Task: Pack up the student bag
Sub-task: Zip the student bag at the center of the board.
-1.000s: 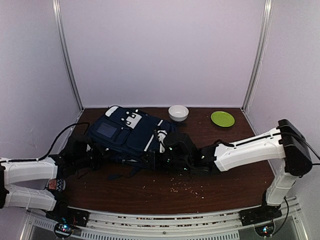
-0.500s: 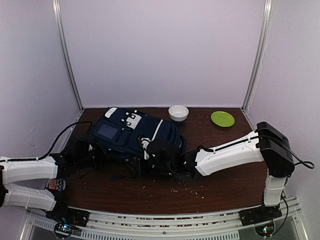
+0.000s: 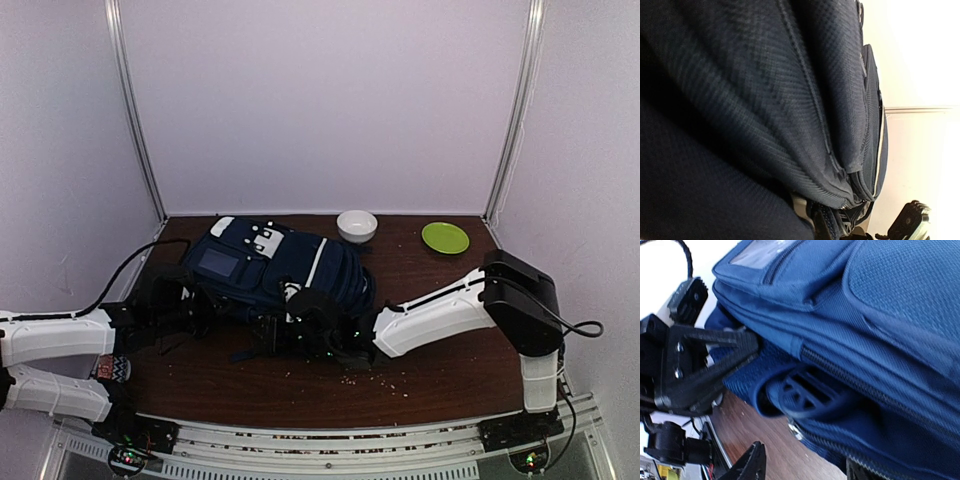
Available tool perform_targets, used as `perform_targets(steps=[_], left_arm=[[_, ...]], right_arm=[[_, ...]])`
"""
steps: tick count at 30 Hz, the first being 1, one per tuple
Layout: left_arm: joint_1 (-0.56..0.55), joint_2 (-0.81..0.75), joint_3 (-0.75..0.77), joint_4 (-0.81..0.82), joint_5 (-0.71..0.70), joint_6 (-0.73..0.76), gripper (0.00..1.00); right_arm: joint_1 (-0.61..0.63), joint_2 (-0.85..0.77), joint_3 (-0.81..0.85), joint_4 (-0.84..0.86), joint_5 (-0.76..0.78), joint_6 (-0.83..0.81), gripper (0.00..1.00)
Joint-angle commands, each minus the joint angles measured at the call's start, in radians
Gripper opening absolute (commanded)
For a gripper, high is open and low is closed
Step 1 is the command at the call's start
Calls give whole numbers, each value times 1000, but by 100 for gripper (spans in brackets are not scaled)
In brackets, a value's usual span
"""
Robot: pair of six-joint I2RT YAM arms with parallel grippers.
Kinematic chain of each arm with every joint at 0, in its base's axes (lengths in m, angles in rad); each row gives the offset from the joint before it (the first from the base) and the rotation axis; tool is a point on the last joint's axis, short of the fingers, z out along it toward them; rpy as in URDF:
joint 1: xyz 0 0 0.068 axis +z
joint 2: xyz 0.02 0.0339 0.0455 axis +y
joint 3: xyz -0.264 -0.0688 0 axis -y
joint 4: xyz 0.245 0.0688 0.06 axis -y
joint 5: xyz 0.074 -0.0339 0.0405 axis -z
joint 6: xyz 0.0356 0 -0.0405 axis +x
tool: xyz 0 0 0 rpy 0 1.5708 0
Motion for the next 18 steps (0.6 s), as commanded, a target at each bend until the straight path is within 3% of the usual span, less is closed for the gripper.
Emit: perform_targets(steps=[1,8,11,18], left_arm=[[-32,-51,89,208,74,-3,0],[-37,-68,87,193,63,-4,0],[-37,-73,85,190,58,-3,0],[-37,-86,86,174,44,6,0]], right_arm=[[-12,49,79,57,31,36,51],[-23,72,106,25,58,59,37],[-24,55,86,19,78,51,26],[-53,-83,-106,30,257,99,18]])
